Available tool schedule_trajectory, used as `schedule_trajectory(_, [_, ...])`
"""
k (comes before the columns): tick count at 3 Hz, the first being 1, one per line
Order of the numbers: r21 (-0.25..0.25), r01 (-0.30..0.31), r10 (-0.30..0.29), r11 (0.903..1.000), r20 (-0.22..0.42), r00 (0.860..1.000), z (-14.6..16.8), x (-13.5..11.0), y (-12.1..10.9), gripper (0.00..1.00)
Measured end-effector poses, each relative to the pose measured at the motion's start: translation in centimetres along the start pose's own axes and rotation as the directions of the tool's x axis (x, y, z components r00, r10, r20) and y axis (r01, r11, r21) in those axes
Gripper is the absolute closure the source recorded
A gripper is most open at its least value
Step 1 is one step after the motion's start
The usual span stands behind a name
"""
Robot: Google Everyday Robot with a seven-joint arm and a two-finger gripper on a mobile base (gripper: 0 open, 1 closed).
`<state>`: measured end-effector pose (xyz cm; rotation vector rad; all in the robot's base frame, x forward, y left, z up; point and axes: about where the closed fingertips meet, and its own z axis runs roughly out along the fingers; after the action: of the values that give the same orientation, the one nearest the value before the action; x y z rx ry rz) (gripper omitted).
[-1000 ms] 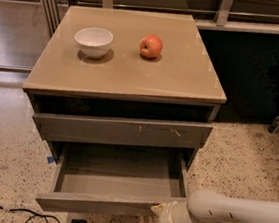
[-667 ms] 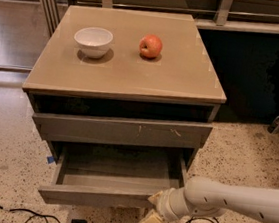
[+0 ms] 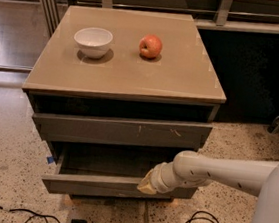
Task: Close middle drawer
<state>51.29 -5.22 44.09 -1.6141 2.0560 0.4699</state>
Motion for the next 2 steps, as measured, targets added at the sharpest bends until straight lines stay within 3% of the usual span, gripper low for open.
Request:
schedule_trajectory(1, [0.018, 0.016, -0.016, 0.9997, -0.014, 1.0, 0.6, 0.2, -2.2, 0.99])
schedule_trajectory(2, [0.029, -0.009, 0.009, 0.9995, -0.021, 1.0, 2.8, 2.3, -4.2, 1.0])
